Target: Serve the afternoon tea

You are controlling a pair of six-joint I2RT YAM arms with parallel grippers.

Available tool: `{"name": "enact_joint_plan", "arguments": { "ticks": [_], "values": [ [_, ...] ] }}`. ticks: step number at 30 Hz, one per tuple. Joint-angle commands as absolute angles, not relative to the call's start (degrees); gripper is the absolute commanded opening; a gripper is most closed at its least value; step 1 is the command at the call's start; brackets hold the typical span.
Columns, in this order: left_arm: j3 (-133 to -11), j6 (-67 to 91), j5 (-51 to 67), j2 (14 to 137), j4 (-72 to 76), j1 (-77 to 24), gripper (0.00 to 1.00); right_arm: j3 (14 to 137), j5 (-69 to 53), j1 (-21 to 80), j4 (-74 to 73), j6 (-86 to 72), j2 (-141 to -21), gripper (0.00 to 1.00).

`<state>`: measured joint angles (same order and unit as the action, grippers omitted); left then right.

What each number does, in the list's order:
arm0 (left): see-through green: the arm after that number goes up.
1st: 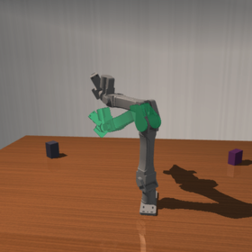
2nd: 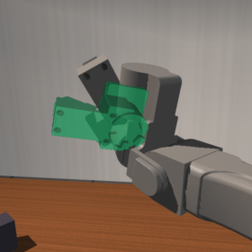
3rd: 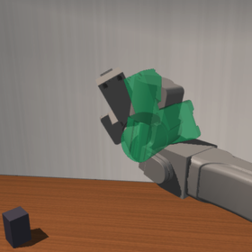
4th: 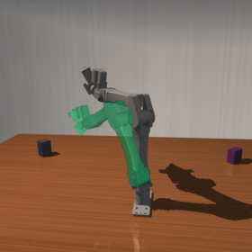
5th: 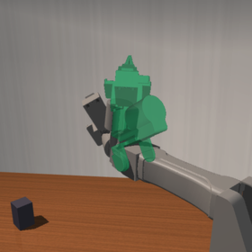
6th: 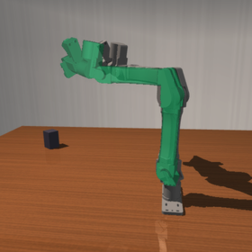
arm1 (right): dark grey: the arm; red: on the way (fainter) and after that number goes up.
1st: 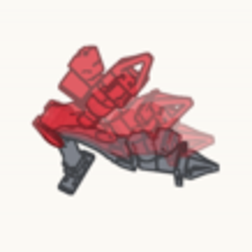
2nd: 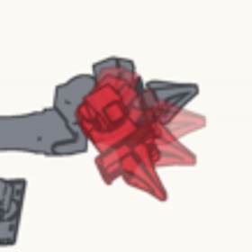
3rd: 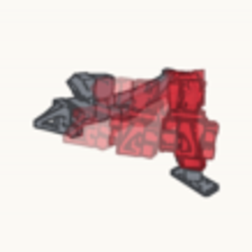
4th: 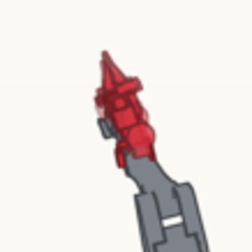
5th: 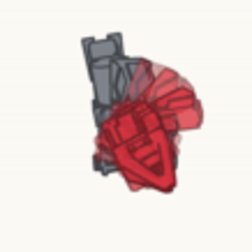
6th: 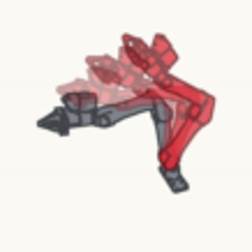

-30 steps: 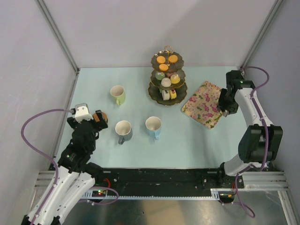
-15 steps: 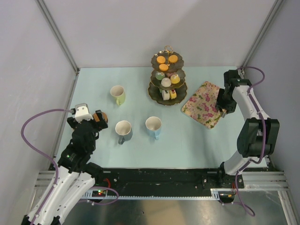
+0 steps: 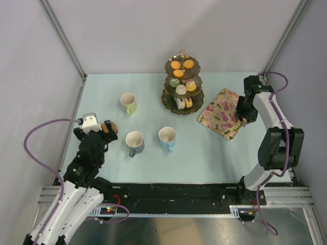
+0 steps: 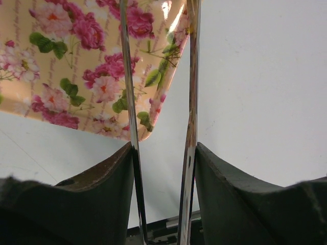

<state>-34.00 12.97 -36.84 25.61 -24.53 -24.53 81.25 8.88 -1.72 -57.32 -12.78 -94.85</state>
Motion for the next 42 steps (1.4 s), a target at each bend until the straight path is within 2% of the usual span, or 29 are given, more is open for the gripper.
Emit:
{"name": "enact_joint_plan", "arguments": {
  "ticks": [1, 7, 13, 21, 32, 42],
  "values": [
    [-33.8, 12.0, -37.1, 25.3, -22.7, -25.0, 0.98, 83.5, 11.3, -1.7, -58.2, -11.9, -96.3, 0.52],
    [-33.8, 12.0, -37.0, 25.2, -22.7, -25.0, 0.98, 84.2, 12.9, -0.4, -58.9, -10.5, -97.4, 0.51],
    [-33.8, 12.0, -36.9, 24.9, -22.7, -25.0, 0.98, 85.8, 13.5, 1.3, -60.2, -10.2, -97.7, 0.43],
    [-33.8, 12.0, -36.8, 24.6, -22.8, -25.0, 0.98, 90.8, 17.0, 4.7, -62.6, -9.2, -94.4, 0.41],
    [-33.9, 12.0, -36.8, 24.5, -22.7, -25.0, 0.98, 104.6, 20.0, 14.9, -64.0, -5.2, -87.6, 0.41],
    [-33.9, 12.0, -36.8, 24.2, -22.7, -25.0, 0.98, 119.0, 20.0, 27.1, -62.5, -0.8, -88.6, 0.42]
  ]
}}
